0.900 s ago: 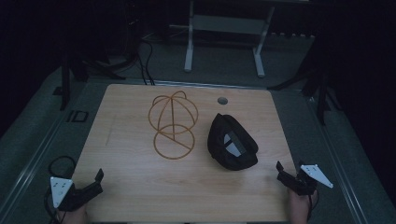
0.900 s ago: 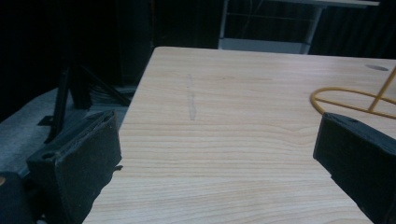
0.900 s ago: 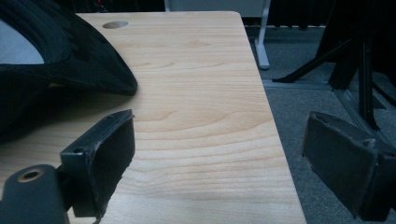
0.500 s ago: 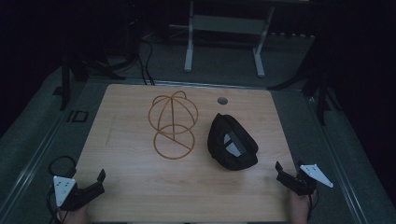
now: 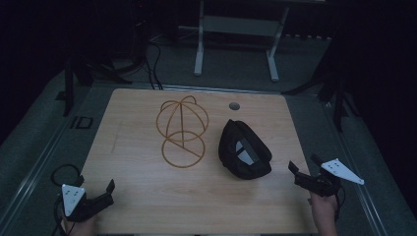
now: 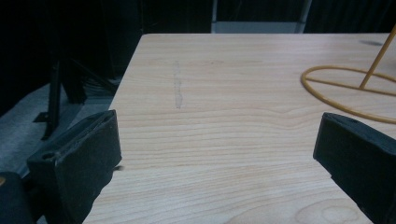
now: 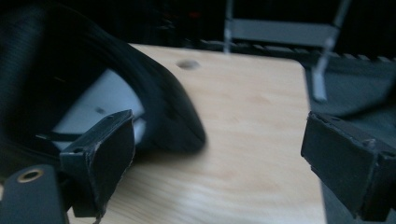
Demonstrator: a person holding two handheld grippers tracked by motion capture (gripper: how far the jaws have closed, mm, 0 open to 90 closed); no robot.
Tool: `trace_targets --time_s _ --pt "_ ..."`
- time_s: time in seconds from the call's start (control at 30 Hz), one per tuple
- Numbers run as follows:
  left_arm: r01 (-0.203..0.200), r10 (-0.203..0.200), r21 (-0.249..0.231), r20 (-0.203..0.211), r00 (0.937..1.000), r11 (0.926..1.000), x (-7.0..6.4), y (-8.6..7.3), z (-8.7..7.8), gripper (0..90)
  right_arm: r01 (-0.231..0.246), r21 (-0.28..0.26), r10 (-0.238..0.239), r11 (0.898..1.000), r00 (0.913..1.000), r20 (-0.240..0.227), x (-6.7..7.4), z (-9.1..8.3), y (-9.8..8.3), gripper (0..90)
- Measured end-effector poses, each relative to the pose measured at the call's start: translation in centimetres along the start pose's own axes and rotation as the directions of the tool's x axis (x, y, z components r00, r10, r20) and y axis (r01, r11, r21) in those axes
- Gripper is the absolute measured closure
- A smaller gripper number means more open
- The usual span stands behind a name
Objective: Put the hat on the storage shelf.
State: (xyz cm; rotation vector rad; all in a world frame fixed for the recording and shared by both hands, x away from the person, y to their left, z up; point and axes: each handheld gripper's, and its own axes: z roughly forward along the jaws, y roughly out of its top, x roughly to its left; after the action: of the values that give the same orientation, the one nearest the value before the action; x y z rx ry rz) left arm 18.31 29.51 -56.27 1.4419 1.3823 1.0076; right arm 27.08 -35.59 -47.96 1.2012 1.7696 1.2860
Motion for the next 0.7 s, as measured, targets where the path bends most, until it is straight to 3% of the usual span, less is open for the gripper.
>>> trace_targets --time_s 0.07,0.13,0.17,0.2,0.23,0.3,0.37,0.4,0.43,0.47,0.53,0.6,0.67,0.7 --pt "0.002 -0.002 0.002 0.001 1.0 1.0 -0.1 0.0 0.0 1.4 0.012 0.001 -0.012 1.0 0.9997 -0.019 0.3 -0.1 0.6 9.5" --pt "0.001 -0.001 -0.003 0.008 1.0 1.0 -0.1 0.1 -0.1 1.4 0.044 -0.017 -0.045 0.999 0.9959 -0.078 1.4 -0.3 1.9 9.5" --pt "0.005 -0.005 0.004 0.016 0.9999 1.0 -0.1 0.1 -0.1 1.4 0.044 -0.017 -0.045 0.999 0.9959 -0.078 1.4 -0.3 1.9 9.5" --pt "0.019 -0.019 0.013 0.031 0.9993 0.9997 -0.1 0.2 -0.1 1.4 0.058 -0.015 -0.059 0.998 0.9904 -0.125 2.2 -0.2 2.7 9.5" --pt "0.031 -0.032 0.03 0.047 0.9984 0.9991 -0.2 0.2 -0.1 1.4 0.058 -0.015 -0.059 0.998 0.9904 -0.125 2.2 -0.2 2.7 9.5" --pt "0.022 -0.025 0.061 0.065 0.9976 0.9979 -0.4 0.3 0.0 1.4 0.071 -0.014 -0.072 0.997 0.9838 -0.164 3.0 -0.1 3.2 9.5" --pt "0.004 -0.009 0.076 0.074 0.9973 0.9971 -0.8 0.3 0.0 1.3 0.088 -0.006 -0.087 0.996 0.9742 -0.208 3.9 0.2 3.6 9.4" --pt "-0.009 0.003 0.075 0.079 0.9969 0.9971 -1.0 0.4 0.0 1.3 0.113 0.004 -0.108 0.994 0.9581 -0.266 4.8 0.7 3.7 8.8" --pt "-0.02 0.013 0.077 0.085 0.9963 0.9968 -1.1 0.5 -0.1 1.3 0.113 0.004 -0.108 0.994 0.9581 -0.266 4.8 0.7 3.7 8.8" --pt "-0.029 0.023 0.076 0.083 0.9963 0.9967 -1.3 0.5 -0.1 1.3 0.155 0.01 -0.145 0.988 0.9457 -0.291 5.9 1.3 3.4 8.8" --pt "-0.038 0.031 0.079 0.093 0.9952 0.9962 -1.4 0.5 -0.2 1.3 0.168 0.012 -0.157 0.986 0.9425 -0.295 6.4 1.6 3.2 8.8" --pt "-0.035 0.027 0.087 0.094 0.9952 0.9956 -1.4 0.5 -0.2 1.3 0.192 0.029 -0.172 0.981 0.9285 -0.329 7.3 2.3 2.7 8.8" --pt "-0.036 0.028 0.089 0.089 0.9957 0.9954 -1.4 0.5 -0.2 1.4 0.215 0.038 -0.19 0.976 0.9238 -0.332 8.2 2.8 2.1 8.8" --pt "-0.033 0.025 0.088 0.09 0.9956 0.9956 -1.4 0.5 -0.2 1.4 0.218 0.047 -0.188 0.975 0.916 -0.354 8.5 3.1 1.8 8.6"
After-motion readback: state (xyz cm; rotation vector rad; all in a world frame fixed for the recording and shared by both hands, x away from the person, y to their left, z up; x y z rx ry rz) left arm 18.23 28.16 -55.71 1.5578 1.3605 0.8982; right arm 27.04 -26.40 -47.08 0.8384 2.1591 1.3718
